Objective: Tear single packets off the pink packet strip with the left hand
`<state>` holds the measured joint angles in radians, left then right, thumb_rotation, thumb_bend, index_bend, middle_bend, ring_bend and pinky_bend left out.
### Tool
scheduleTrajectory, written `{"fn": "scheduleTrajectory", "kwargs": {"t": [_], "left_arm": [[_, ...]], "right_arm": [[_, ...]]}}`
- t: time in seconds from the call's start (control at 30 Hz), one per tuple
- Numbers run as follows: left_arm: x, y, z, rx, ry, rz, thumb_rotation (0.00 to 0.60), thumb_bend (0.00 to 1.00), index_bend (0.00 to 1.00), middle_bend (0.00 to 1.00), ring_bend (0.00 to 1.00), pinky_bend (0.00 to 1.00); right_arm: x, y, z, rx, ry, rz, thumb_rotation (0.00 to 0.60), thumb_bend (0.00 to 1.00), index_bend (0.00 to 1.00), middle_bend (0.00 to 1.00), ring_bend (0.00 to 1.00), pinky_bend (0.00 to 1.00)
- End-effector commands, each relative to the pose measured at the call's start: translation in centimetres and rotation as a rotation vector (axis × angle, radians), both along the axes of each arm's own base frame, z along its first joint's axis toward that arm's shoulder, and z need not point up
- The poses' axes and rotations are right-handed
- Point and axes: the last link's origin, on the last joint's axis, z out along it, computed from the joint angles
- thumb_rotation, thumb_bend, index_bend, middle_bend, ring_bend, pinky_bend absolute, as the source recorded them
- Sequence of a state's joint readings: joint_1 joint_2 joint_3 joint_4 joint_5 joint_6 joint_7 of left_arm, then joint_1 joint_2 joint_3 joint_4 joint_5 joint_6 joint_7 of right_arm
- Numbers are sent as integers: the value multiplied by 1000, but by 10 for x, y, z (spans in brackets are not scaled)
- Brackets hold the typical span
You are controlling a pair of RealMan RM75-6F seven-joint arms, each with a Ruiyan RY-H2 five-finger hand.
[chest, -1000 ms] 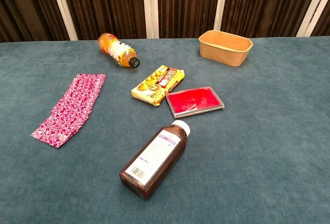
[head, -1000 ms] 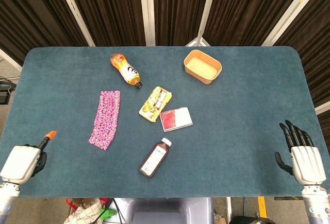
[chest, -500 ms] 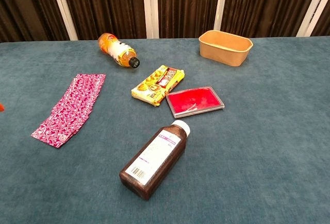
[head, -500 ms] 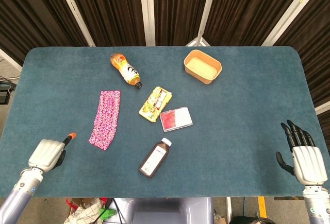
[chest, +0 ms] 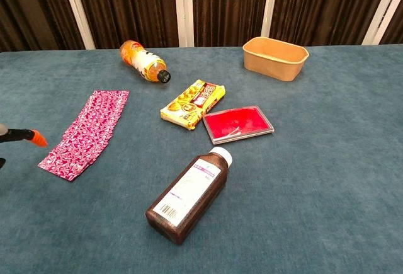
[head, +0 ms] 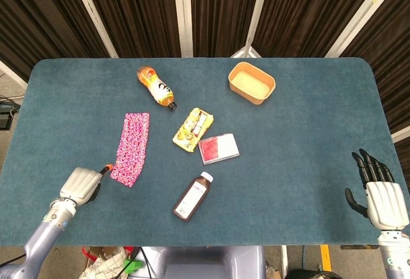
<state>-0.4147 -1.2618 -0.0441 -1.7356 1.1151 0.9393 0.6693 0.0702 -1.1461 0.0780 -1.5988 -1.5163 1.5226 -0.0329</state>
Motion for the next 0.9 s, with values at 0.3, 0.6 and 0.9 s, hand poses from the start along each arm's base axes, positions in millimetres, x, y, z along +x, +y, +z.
{"fn": "scheduleTrajectory", "kwargs": {"t": [0.3, 0.6, 0.9], "left_arm": [[11, -2, -17, -44, 0, -44, 600, 899, 168, 884, 721, 653], [11, -2, -23, -55, 17, -44, 600, 899, 168, 884, 721, 653], [10, -7, -28, -79, 47, -37, 600, 899, 172, 885, 721, 653]], "right_arm": [[-1, 0, 1, -2, -5, -2, 600, 412, 32, 56, 106, 152], [-1, -2, 2, -4, -8, -2, 600, 411, 32, 55, 106, 152], [-1, -2, 4, -7, -10, -2, 600, 411, 32, 55, 106, 152]]}}
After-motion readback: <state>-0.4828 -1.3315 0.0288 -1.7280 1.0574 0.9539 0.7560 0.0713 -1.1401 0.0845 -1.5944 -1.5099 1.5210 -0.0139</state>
